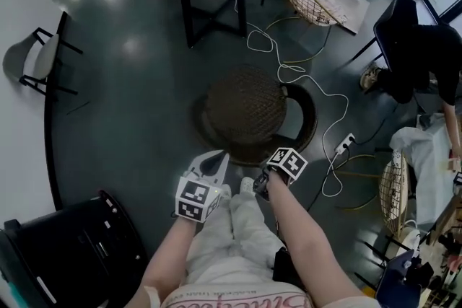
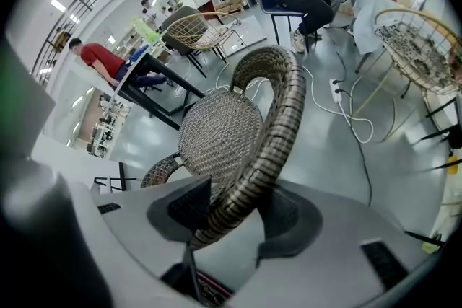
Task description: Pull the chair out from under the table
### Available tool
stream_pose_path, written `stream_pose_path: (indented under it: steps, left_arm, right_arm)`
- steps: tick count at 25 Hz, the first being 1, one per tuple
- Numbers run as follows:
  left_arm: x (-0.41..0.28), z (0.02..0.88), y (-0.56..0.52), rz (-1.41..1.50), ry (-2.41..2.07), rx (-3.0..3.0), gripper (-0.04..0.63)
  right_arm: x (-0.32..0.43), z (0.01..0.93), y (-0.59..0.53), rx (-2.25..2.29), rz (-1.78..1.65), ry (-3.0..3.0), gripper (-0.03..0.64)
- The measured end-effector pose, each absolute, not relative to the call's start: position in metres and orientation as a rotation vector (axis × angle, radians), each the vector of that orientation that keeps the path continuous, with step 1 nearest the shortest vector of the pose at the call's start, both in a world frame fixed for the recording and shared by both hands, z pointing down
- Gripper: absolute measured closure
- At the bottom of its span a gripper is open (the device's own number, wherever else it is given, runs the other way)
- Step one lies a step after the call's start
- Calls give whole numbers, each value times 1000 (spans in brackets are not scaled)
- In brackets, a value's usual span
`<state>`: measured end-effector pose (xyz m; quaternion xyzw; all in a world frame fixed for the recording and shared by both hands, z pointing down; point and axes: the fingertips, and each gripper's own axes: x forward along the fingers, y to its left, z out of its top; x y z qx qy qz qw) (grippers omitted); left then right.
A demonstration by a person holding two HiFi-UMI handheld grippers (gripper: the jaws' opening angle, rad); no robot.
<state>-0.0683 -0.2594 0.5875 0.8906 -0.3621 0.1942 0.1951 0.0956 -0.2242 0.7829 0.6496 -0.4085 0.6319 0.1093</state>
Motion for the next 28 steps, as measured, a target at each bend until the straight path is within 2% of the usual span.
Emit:
stream_pose_path:
  steps: [13,22,25,26,28]
  left_arm:
    - [-22,585,-205,559,-994,2480,594]
    - [-10,574,-197,553,-1012,2491,594]
    - [-6,562,-200,540,-1011,2515,594]
    - [-4,557,-201,533,-1008,2526,594]
    - [-1,548,-204,516,-1000,2553,594]
  right_arm:
    - [113,784,-120,1780,1910,-1131,420]
    - [116,768,-96,1678,2009,-1035,417]
    - [118,744,-90,1617,1996,-1061,454]
    - [117,733,-90,1599,1974,-1102,486]
    - [115,704,-97,1579,1926,-1222,497]
